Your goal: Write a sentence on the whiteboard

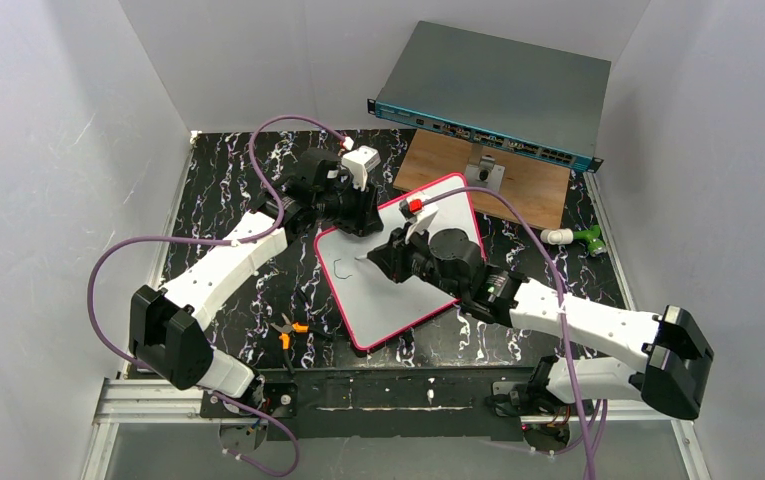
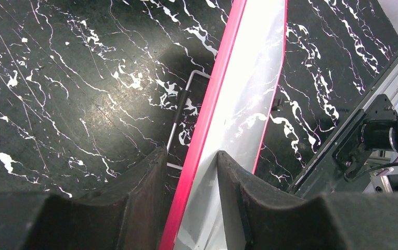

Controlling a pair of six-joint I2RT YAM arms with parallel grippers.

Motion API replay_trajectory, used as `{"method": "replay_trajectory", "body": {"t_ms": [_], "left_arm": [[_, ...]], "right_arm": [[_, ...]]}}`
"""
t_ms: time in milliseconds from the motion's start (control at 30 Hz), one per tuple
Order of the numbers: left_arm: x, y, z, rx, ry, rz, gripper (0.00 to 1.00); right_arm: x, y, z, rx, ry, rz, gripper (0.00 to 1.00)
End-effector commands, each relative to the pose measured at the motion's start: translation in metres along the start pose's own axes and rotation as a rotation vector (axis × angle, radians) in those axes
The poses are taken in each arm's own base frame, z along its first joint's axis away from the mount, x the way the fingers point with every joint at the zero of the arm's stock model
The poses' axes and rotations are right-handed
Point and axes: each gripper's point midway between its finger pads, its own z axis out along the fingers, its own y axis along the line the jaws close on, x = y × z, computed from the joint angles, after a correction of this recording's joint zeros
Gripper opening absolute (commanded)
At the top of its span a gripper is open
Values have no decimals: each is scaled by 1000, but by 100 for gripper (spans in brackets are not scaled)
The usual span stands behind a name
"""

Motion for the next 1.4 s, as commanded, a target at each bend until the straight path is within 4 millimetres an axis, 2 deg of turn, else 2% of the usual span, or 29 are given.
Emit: {"method": "replay_trajectory", "body": {"t_ms": [0, 200, 400, 600, 767, 1133, 1367], "left_arm": [[-28, -10, -29, -2, -110, 55, 0], [-30, -11, -31, -1, -115, 59, 0], [-32, -10, -30, -4, -119, 62, 0], [-33, -10, -29, -1, -121, 64, 0], [-35, -10, -27, 1, -123, 64, 0], [-36, -10, -24, 5, -121, 64, 0], [-36, -11, -22, 10, -117, 60, 0]], "right_arm": [[-33, 11, 8, -31, -85, 9, 1], [-26, 16, 13, -55, -58, 12, 1], [-6, 15, 10, -73, 0, 29, 1], [13, 9, 5, -58, 53, 37, 1], [21, 2, 1, -34, 70, 32, 1], [31, -19, -9, 62, 94, 11, 1], [17, -26, -11, 108, 56, -16, 1]]}}
